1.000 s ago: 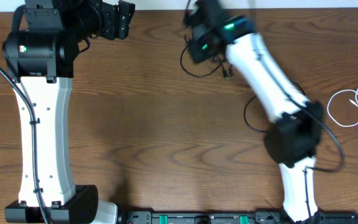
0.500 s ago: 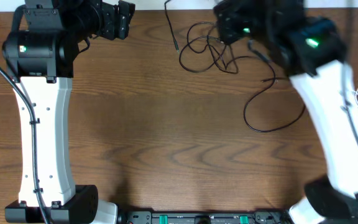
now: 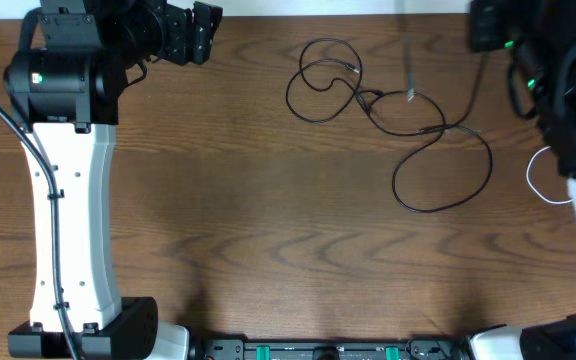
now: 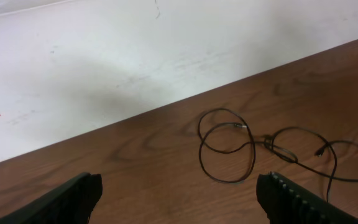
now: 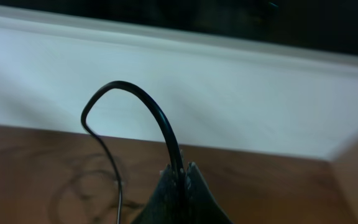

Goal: Untangle cables

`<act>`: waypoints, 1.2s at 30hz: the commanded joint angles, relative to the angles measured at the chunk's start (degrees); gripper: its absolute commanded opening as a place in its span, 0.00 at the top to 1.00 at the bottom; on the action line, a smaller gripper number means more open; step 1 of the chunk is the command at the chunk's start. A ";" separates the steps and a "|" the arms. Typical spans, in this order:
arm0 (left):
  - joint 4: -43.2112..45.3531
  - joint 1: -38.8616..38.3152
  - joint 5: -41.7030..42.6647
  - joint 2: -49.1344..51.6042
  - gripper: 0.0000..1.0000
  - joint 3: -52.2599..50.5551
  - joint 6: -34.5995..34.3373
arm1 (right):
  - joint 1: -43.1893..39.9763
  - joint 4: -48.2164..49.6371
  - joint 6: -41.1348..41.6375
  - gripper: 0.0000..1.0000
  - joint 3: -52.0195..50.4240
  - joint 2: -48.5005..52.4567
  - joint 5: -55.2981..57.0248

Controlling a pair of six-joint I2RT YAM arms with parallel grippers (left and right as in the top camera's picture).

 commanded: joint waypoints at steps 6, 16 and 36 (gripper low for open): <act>-0.55 0.13 1.16 -0.96 0.16 -0.33 0.11 | -18.03 -4.20 2.40 0.99 0.39 0.39 4.79; -0.55 -0.02 1.14 -0.94 0.16 -0.33 0.11 | -33.94 -10.38 7.96 0.99 0.39 3.78 -0.76; -1.16 -1.27 1.14 -0.94 0.16 -0.35 0.15 | -39.67 -10.93 13.75 0.99 0.46 5.27 9.22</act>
